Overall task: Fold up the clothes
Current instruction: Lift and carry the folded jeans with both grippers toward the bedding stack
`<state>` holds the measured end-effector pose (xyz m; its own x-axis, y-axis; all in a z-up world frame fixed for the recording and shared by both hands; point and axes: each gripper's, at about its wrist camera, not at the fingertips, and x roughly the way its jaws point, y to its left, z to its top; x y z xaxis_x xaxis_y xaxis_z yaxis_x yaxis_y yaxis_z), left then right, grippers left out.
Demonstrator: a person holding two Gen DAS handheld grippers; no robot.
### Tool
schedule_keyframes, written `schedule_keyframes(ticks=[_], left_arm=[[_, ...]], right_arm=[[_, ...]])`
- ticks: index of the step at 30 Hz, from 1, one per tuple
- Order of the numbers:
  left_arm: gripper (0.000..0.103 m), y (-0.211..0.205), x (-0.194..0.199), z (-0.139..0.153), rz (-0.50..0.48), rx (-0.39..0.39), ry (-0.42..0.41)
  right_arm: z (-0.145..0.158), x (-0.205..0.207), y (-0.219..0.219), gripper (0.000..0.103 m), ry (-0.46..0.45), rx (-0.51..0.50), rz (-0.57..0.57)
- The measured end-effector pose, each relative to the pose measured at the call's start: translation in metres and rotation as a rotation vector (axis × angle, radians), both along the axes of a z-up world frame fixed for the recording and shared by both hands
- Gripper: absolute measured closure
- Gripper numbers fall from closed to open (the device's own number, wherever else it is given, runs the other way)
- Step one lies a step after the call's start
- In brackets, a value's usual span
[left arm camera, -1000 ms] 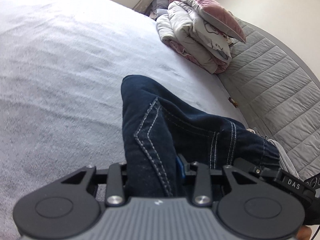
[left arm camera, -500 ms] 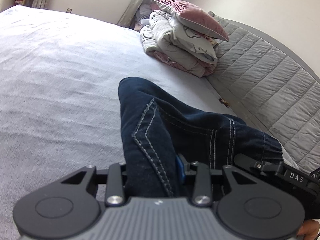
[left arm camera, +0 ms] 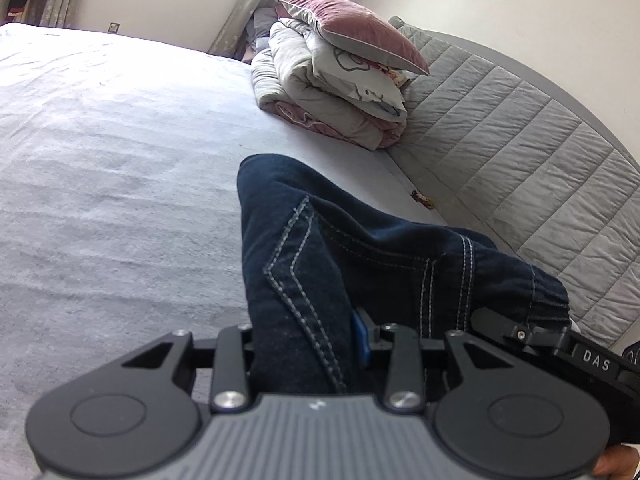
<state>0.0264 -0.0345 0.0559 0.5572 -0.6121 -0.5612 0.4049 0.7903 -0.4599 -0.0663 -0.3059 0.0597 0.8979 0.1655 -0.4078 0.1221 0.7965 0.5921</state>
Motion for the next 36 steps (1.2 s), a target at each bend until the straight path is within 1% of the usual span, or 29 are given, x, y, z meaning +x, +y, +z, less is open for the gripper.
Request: schedule_keyframes(ticks=[8,16,23,32,36], left_arm=[[0.067,-0.023,0.000,0.007,-0.023,0.003,0.005],[0.067,-0.059,0.002,0.017,-0.067,0.007,-0.003],[0.067,-0.106,0.001,0.022,-0.119,0.005,-0.003],[0.067,-0.166,0.013,0.025,-0.205,-0.006,0.019],[0.067,-0.195,0.017,0.031,-0.242,-0.003,0.021]], right_arm=[[0.003,-0.007,-0.017,0.050,-0.016,0.001,-0.021],[0.009,-0.018,-0.044,0.050,-0.041,0.010,-0.066],[0.016,-0.029,-0.078,0.050,-0.047,0.002,-0.119],[0.019,-0.048,-0.119,0.050,-0.052,-0.011,-0.209],[0.019,-0.055,-0.141,0.050,-0.057,-0.001,-0.250]])
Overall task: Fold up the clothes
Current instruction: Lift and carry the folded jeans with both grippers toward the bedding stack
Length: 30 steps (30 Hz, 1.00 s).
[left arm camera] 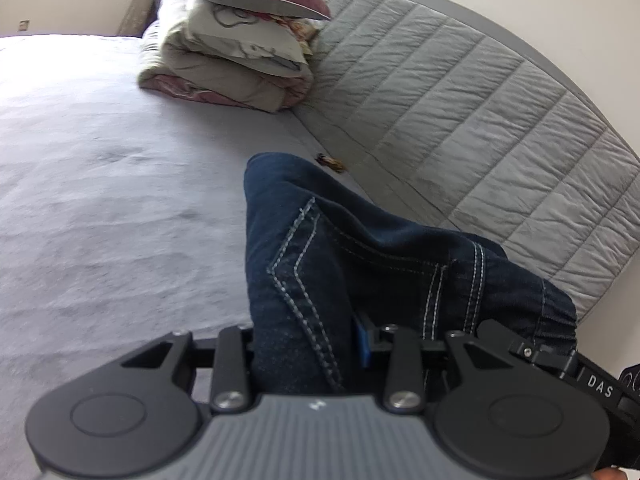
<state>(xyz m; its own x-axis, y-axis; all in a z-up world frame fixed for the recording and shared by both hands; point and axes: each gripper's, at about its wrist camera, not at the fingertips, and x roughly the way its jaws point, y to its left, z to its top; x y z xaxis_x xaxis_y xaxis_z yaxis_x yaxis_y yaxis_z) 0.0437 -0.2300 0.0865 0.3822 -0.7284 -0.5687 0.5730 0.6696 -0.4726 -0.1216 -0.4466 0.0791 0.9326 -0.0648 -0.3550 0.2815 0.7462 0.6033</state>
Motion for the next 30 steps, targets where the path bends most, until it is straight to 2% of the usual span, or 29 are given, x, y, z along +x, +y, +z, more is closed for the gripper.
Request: schedule_keyframes(ticks=[8,17,26,30], left_arm=[[0.067,-0.071,0.014,0.020,-0.094,-0.037,0.011],[0.067,-0.188,0.037,0.051,-0.246,-0.052,0.004],[0.068,-0.283,0.044,0.060,-0.389,-0.096,0.010],[0.067,-0.320,0.045,0.053,-0.459,-0.077,0.002]], right_arm=[[0.015,-0.017,-0.044,0.050,-0.030,-0.013,-0.113],[0.030,-0.039,-0.107,0.050,-0.071,0.011,-0.287],[0.033,-0.068,-0.150,0.050,-0.104,0.027,-0.432],[0.023,-0.074,-0.162,0.050,-0.102,0.041,-0.488]])
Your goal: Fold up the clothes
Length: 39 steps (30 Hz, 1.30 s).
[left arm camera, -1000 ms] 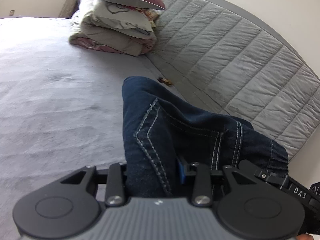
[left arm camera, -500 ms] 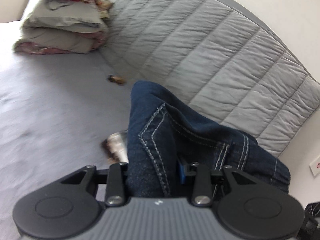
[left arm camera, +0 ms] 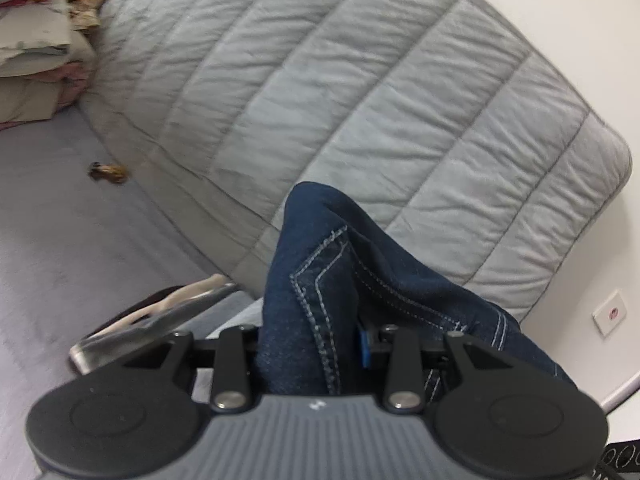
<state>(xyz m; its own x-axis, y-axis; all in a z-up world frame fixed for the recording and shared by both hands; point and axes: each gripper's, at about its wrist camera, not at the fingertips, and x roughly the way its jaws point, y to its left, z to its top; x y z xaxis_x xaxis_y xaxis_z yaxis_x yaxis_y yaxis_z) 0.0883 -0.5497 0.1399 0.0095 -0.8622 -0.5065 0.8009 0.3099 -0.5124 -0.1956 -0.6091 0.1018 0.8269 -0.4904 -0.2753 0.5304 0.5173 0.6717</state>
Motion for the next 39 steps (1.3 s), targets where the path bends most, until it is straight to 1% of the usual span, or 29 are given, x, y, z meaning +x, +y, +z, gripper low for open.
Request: schedule_keyframes(ticks=[4,6,8,9,10,11,12,13,14,15,17,20,22,23,25,27,29,32,34,35,37,39], left_arm=[[0.066,-0.029,0.000,-0.014,-0.067,0.027,-0.053],[0.065,-0.040,0.005,-0.025,-0.086,0.034,-0.049],[0.062,-0.049,0.008,-0.037,-0.101,0.046,-0.053],[0.059,-0.053,0.010,-0.043,-0.106,0.053,-0.061],[0.052,-0.056,0.011,-0.049,-0.102,0.059,-0.071],[0.048,-0.056,0.013,-0.054,-0.089,0.060,-0.086],[0.039,-0.052,0.014,-0.058,-0.059,0.058,-0.120],[0.033,-0.048,0.015,-0.060,-0.037,0.060,-0.148],[0.033,-0.044,0.016,-0.062,-0.016,0.063,-0.176],[0.027,-0.037,0.018,-0.062,-0.003,0.062,-0.189],[0.027,-0.024,0.019,-0.060,0.018,0.051,-0.195],[0.028,-0.005,0.010,-0.052,0.062,0.017,-0.254],[0.029,0.011,-0.002,-0.046,0.090,-0.041,-0.278],[0.029,0.017,-0.007,-0.044,0.089,-0.073,-0.270],[0.031,0.026,-0.017,-0.044,0.071,-0.117,-0.247],[0.032,0.028,-0.028,-0.047,0.041,-0.130,-0.233],[0.033,0.025,-0.038,-0.053,0.022,-0.113,-0.239],[0.035,0.017,-0.040,-0.068,0.049,-0.064,-0.238],[0.037,0.010,-0.041,-0.078,0.065,-0.021,-0.251],[0.037,0.008,-0.045,-0.082,0.073,0.001,-0.277],[0.037,0.008,-0.057,-0.081,0.081,0.037,-0.352],[0.037,0.016,-0.063,-0.074,0.104,0.038,-0.350]], right_arm=[[-0.019,-0.004,-0.008,0.050,0.008,0.024,-0.034],[-0.029,-0.007,-0.010,0.050,0.011,0.032,-0.054],[-0.039,-0.007,-0.014,0.049,0.016,0.039,-0.072],[-0.044,-0.008,-0.015,0.049,0.020,0.042,-0.077],[-0.048,-0.010,-0.016,0.049,0.016,0.046,-0.078],[-0.052,-0.011,-0.017,0.048,0.013,0.050,-0.079],[-0.056,-0.013,-0.019,0.047,0.009,0.054,-0.080],[-0.059,-0.014,-0.020,0.046,0.006,0.057,-0.080],[-0.062,-0.016,-0.022,0.044,-0.003,0.062,-0.068],[-0.063,-0.019,-0.023,0.044,-0.011,0.067,-0.056],[-0.065,-0.027,-0.022,0.044,-0.009,0.069,-0.029],[-0.066,-0.044,-0.019,0.042,-0.015,0.077,0.005],[-0.065,-0.059,-0.012,0.040,-0.017,0.069,0.001],[-0.063,-0.066,-0.008,0.038,-0.017,0.052,-0.012],[-0.051,-0.079,0.004,0.036,0.014,-0.031,-0.053],[-0.037,-0.085,0.016,0.036,0.038,-0.119,-0.088],[-0.026,-0.084,0.021,0.036,0.045,-0.202,-0.093],[-0.020,-0.072,0.024,0.038,0.066,-0.262,-0.062],[-0.023,-0.062,0.026,0.038,0.093,-0.275,-0.027],[-0.027,-0.056,0.024,0.039,0.118,-0.281,-0.004],[-0.038,-0.044,0.023,0.039,0.169,-0.264,0.015],[-0.044,-0.041,0.023,0.039,0.175,-0.242,0.017]])
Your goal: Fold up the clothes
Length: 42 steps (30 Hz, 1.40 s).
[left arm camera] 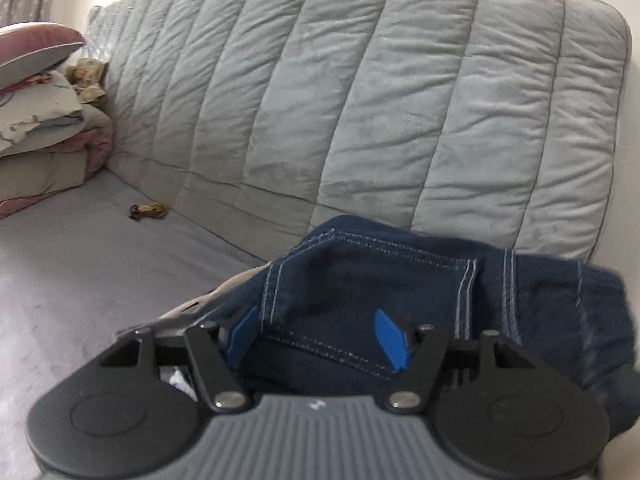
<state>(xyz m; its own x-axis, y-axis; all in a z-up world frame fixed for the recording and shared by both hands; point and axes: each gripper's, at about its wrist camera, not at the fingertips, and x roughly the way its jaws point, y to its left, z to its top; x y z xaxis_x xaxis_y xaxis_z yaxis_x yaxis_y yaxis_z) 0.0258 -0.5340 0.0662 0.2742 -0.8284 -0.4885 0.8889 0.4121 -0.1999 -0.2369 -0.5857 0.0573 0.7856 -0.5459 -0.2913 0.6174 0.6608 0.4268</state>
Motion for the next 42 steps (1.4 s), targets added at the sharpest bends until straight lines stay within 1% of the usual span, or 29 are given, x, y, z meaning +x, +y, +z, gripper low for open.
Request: schedule_keyframes(ticks=[2,3,4,6,9,11,13,16,19,22,25,26,28,32,37,40,42], left_arm=[[0.035,0.014,-0.004,0.009,0.021,-0.019,0.020],[0.035,0.024,-0.006,0.015,0.038,-0.024,0.028],[0.031,0.034,-0.007,0.019,0.056,-0.025,0.037],[0.030,0.058,-0.011,0.027,0.094,-0.023,0.055],[0.027,0.101,-0.017,0.037,0.158,-0.010,0.045],[0.026,0.129,-0.021,0.043,0.207,0.011,0.035],[0.022,0.158,-0.023,0.051,0.260,0.027,0.043],[0.018,0.200,-0.026,0.061,0.339,0.032,0.059],[0.012,0.244,-0.029,0.071,0.428,0.032,0.073],[0.010,0.284,-0.031,0.078,0.495,0.039,0.087],[0.005,0.321,-0.035,0.084,0.557,0.044,0.063],[0.004,0.331,-0.037,0.085,0.577,0.047,0.050],[0.001,0.354,-0.039,0.085,0.619,0.057,0.027],[0.000,0.398,-0.039,0.076,0.691,0.081,0.023],[0.000,0.452,-0.035,0.052,0.781,0.125,0.038],[0.000,0.481,-0.030,0.034,0.838,0.154,0.041],[0.000,0.499,-0.028,0.022,0.869,0.155,0.048]], right_arm=[[-0.003,0.001,0.001,0.039,0.002,0.010,-0.009],[0.000,0.000,0.004,0.039,-0.001,0.003,-0.014],[0.003,-0.001,0.007,0.039,-0.003,-0.004,-0.019],[0.007,-0.001,0.015,0.039,-0.010,-0.018,-0.005],[0.016,0.003,0.031,0.036,-0.006,-0.044,0.007],[0.023,0.004,0.045,0.036,-0.020,-0.060,0.038],[0.031,0.008,0.059,0.036,-0.037,-0.059,0.071],[0.046,0.019,0.088,0.036,-0.035,-0.092,0.130],[0.059,0.030,0.117,0.030,-0.037,-0.108,0.198],[0.069,0.043,0.148,0.027,-0.025,-0.120,0.265],[0.077,0.057,0.175,0.025,-0.010,-0.126,0.325],[0.079,0.062,0.185,0.022,-0.005,-0.131,0.343],[0.082,0.070,0.205,0.018,-0.001,-0.140,0.380],[0.083,0.088,0.244,0.012,0.003,-0.160,0.444],[0.076,0.115,0.293,0.003,0.024,-0.178,0.518],[0.070,0.132,0.320,0.001,0.049,-0.183,0.561],[0.064,0.145,0.336,0.000,0.066,-0.186,0.585]])
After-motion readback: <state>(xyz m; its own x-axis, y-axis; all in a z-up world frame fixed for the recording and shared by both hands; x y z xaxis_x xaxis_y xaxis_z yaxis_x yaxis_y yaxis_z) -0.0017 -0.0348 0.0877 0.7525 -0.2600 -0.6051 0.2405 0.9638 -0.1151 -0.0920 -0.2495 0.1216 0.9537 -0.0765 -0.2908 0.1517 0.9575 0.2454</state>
